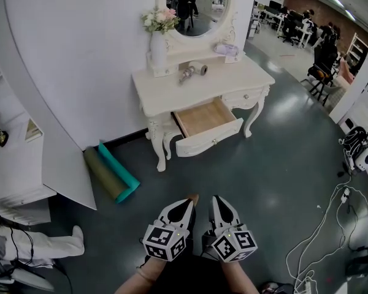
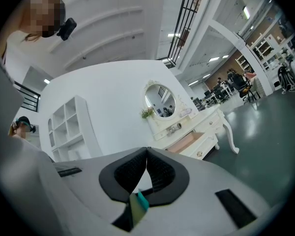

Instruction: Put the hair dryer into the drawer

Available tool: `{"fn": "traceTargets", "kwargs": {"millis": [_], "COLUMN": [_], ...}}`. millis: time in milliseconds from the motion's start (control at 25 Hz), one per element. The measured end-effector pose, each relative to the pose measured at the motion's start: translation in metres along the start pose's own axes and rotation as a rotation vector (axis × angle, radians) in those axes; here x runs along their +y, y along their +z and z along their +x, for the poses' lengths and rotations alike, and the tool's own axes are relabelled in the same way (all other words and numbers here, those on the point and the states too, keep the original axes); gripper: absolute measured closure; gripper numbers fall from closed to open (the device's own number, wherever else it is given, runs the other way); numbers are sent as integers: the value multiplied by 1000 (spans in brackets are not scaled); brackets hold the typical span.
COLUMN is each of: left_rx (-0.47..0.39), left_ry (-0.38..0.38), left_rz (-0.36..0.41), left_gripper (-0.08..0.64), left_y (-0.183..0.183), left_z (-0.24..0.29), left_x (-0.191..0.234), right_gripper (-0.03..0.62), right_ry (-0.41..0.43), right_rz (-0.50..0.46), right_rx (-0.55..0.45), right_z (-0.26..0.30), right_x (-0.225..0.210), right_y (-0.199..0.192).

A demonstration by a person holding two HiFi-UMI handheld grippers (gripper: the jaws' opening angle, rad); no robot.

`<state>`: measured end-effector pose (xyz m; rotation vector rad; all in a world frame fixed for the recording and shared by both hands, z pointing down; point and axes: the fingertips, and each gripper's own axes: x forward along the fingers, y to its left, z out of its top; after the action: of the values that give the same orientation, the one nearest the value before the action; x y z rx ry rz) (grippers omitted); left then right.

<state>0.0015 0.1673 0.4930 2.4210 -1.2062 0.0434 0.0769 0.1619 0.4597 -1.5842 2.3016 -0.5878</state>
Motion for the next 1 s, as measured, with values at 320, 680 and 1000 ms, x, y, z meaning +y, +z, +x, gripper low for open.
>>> {"fn": "traceTargets", "kwargs": {"millis": [320, 680, 1000], "left_rx": [-3, 5, 15], "left_ry": [-29, -15, -22], "left_rz": [-11, -28, -27], "left_gripper": [546, 546, 546], "left_y": [4, 19, 47], "left_z": [23, 68, 117], "left_x": [0, 31, 57], "right_gripper": [565, 565, 565], "right_ry": [-35, -43, -43], "right_rz": [-11, -10, -1], "right_rx": [-3, 15, 27], "right_z": [8, 58, 112], "right_x": [-21, -46, -65], "right_y": [7, 11, 24]}}
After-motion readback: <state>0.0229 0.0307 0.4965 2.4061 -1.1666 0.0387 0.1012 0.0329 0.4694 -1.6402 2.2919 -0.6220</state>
